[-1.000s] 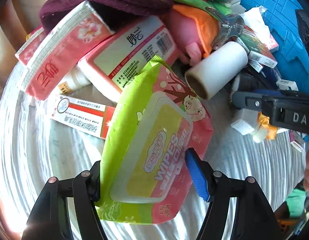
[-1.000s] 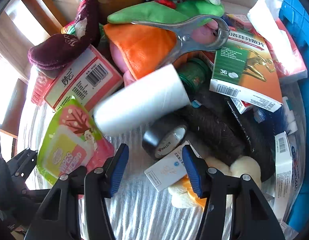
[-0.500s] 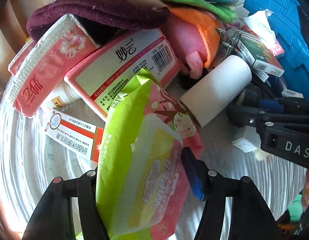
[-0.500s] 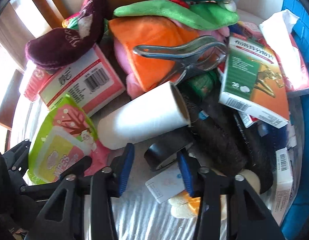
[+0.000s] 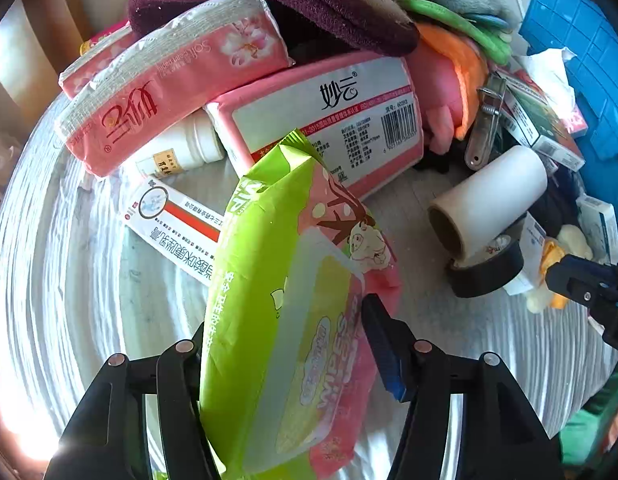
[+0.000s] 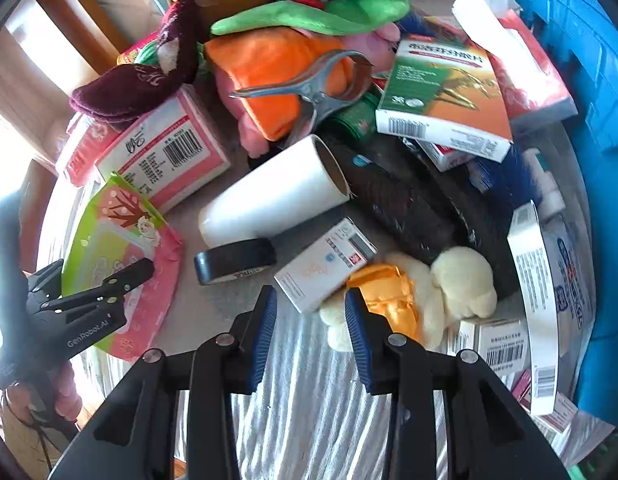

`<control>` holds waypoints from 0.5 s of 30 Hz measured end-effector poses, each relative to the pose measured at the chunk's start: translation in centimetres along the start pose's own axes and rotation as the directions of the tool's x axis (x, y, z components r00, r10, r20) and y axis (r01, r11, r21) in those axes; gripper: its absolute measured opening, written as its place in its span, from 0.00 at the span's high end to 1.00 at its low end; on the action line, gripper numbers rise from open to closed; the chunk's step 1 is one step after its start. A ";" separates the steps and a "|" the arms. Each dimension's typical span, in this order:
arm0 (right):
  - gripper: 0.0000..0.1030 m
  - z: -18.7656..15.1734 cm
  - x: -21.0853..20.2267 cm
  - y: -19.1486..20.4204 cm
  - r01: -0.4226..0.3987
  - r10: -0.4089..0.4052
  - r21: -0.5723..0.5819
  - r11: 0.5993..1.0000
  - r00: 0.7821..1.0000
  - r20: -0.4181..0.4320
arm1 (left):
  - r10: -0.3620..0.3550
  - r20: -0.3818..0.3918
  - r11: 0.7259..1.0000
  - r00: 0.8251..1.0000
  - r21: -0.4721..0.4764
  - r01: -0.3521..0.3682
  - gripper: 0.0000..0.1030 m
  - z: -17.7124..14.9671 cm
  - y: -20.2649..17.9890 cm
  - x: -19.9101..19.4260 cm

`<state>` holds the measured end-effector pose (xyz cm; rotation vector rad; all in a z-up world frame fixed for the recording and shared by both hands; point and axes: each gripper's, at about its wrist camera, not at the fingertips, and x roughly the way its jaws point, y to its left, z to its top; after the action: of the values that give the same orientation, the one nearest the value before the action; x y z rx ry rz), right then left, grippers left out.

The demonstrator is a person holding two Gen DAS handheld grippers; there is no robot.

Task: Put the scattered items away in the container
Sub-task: 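Grasp the green wipes pack with left gripper while right gripper grasps the white medicine box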

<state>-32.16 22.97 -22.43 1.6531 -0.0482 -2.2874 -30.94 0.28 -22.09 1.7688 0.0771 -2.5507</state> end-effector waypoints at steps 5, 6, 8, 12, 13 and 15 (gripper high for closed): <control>0.66 0.1 1.2 -0.4 0.014 -0.020 0.101 0.995 0.998 0.058 | 0.022 -0.029 0.999 0.999 0.043 -0.021 0.22 -0.2 0.6 -0.5; 0.64 0.3 1.9 -0.5 0.024 -0.031 0.113 0.993 0.998 0.060 | 0.021 -0.042 0.999 0.999 0.048 -0.019 0.22 -0.3 0.7 -0.3; 0.59 0.8 2.6 -0.6 -0.010 -0.004 0.152 0.988 0.995 0.095 | -0.008 -0.057 0.999 0.998 0.036 0.011 0.22 -0.5 1.1 0.2; 0.67 1.0 3.5 1.1 0.012 -0.012 0.070 0.997 1.000 0.002 | -0.075 -0.041 0.996 0.996 0.047 0.077 0.45 0.2 1.0 -0.3; 0.70 0.3 3.9 1.4 0.013 -0.011 0.050 0.999 0.999 -0.035 | -0.082 -0.037 0.995 0.996 0.057 0.084 0.47 0.5 0.9 -0.5; 0.71 -1.0 3.3 1.9 0.064 -0.064 0.014 0.998 0.998 -0.021 | -0.083 -0.035 0.995 0.996 0.061 0.085 0.48 1.0 0.8 -0.7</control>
<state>-31.68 20.40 -25.40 1.7092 -0.0078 -2.3214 -31.59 -0.62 -21.13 1.8677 0.0742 -2.6102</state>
